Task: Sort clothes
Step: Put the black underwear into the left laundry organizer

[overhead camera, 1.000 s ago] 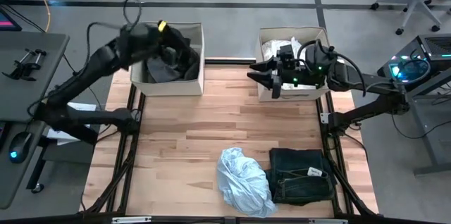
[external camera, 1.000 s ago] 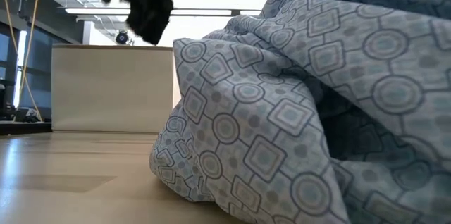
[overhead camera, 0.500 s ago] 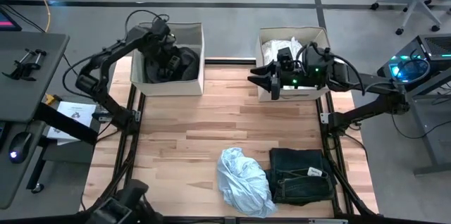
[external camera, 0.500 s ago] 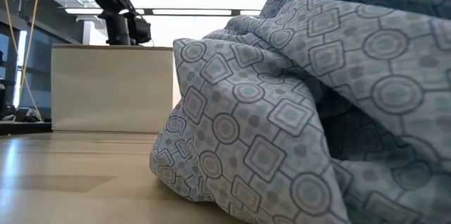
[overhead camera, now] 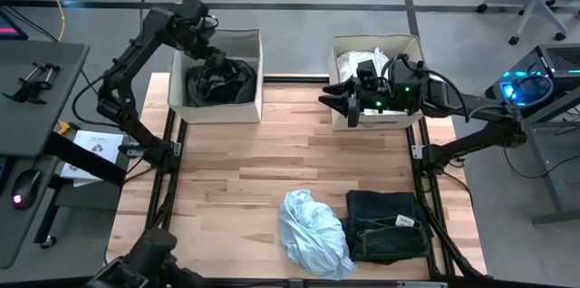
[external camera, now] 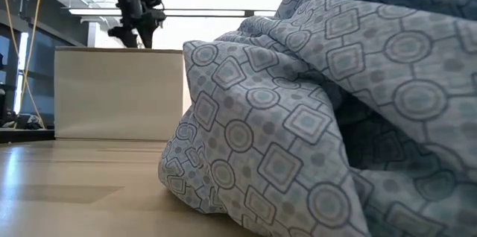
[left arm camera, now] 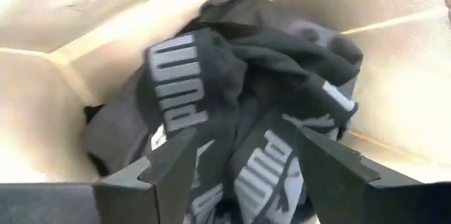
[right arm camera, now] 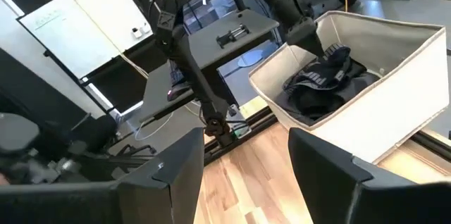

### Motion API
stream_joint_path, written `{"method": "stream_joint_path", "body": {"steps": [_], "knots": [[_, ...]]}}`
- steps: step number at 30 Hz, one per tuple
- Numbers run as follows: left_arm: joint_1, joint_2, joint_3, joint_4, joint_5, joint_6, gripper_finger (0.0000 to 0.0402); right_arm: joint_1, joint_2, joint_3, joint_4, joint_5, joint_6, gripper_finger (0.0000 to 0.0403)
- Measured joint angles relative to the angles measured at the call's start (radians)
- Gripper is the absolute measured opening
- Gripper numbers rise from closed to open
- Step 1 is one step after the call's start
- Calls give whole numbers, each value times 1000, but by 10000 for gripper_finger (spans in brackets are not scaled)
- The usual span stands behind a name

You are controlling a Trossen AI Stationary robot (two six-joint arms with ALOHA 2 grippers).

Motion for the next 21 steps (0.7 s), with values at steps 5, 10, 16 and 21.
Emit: {"method": "stream_joint_path", "body": {"steps": [5, 10, 16, 21], "knots": [[-18, 1, -176, 156, 12, -53, 190, 3, 0, 0, -12, 0, 2, 195], [-26, 1, -462, 479, -66, -100, 159, 19, 0, 0, -24, 0, 20, 195], [-25, -5, -650, 761, -139, -110, 124, 57, 0, 0, -60, 30, 66, 195], [-15, -37, -545, 679, -159, -72, 114, 90, 0, 0, -75, 90, 68, 195]]}}
